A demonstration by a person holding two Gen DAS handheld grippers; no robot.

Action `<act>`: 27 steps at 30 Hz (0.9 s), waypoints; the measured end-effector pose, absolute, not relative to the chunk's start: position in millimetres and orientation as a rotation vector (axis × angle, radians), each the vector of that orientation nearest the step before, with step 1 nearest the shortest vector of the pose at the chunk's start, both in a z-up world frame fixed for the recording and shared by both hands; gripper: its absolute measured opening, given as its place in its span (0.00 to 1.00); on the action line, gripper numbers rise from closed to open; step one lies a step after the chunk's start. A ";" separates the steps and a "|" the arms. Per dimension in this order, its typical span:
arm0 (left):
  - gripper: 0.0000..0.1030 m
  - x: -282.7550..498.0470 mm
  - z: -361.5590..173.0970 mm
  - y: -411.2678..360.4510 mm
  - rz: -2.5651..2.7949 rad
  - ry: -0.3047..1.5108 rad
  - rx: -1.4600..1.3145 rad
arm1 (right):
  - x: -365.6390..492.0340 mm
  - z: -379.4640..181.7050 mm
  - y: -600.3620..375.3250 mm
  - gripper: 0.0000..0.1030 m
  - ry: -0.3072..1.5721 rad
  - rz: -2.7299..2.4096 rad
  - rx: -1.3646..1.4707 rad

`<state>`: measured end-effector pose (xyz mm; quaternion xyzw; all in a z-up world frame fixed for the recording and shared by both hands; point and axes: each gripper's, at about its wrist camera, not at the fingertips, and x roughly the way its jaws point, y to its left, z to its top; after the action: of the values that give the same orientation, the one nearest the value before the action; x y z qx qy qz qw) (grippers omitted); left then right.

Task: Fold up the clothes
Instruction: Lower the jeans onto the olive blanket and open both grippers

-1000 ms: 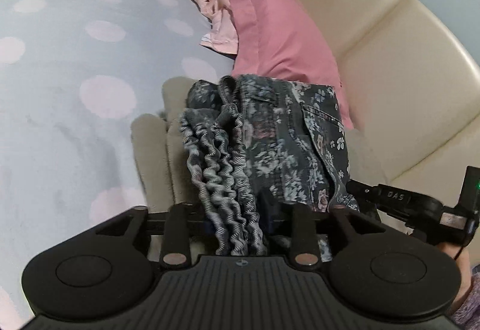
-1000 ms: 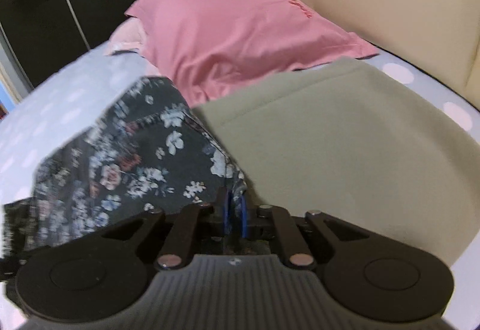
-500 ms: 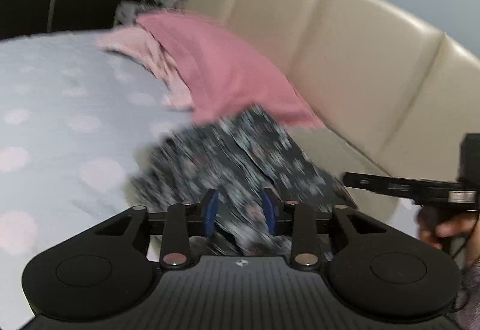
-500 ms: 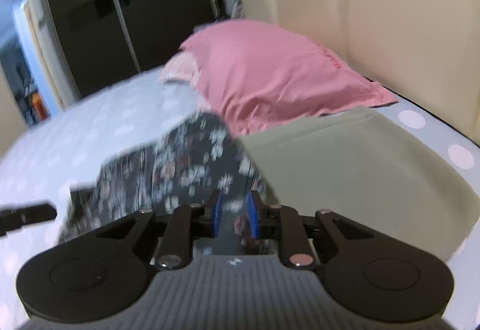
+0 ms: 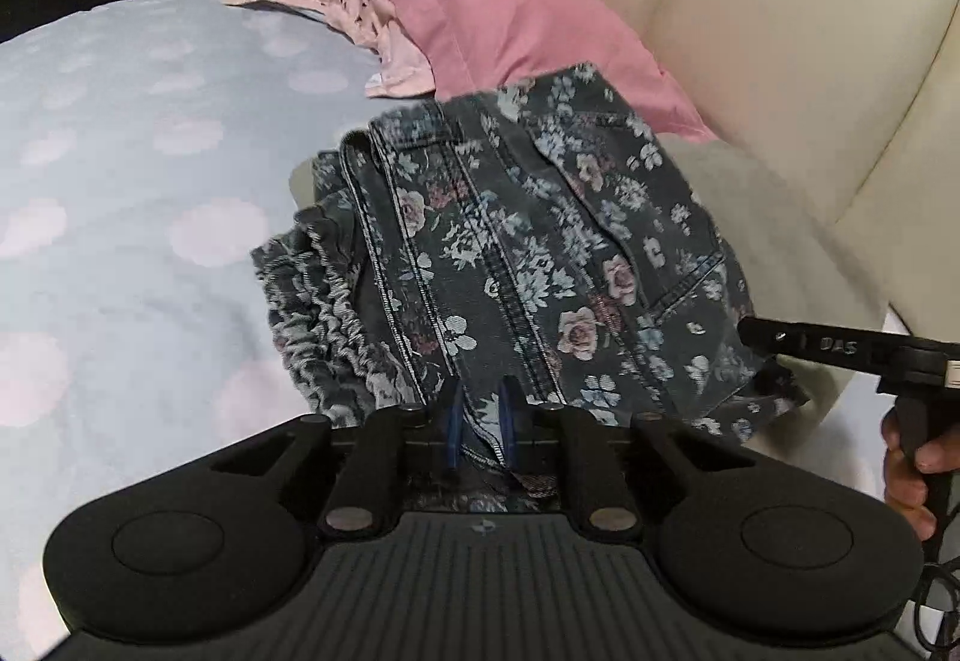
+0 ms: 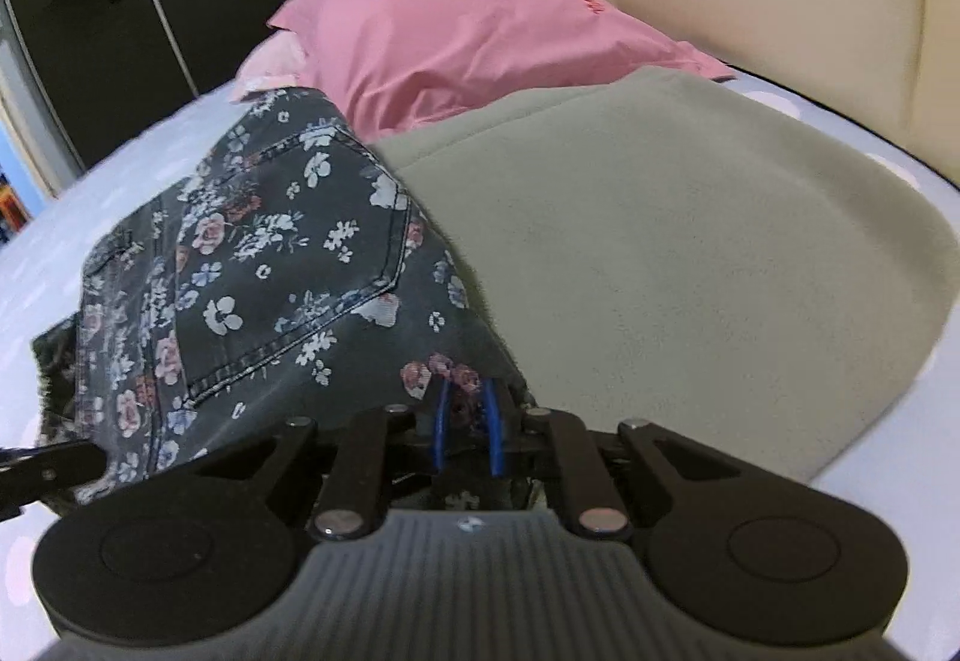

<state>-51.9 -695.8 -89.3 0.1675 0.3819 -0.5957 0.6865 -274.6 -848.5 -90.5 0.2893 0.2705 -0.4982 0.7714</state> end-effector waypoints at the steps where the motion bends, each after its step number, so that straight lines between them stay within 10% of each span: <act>1: 0.15 -52.8 -84.0 -688.6 -1.339 0.843 0.382 | -271.5 -86.7 -847.1 0.14 0.602 -1.091 0.617; 18: 0.16 -92.9 35.7 -550.8 -1.437 0.662 0.388 | -291.9 44.4 -706.4 0.27 0.539 -1.054 0.529; 27: 0.45 -111.1 99.3 -462.3 -1.445 0.563 0.352 | -295.6 103.3 -591.9 0.33 0.496 -1.024 0.501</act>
<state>-111.1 -462.3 99.3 0.1582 0.2526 -0.6489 0.7001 -295.6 -591.9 103.3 0.2346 0.2323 -0.4795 0.8131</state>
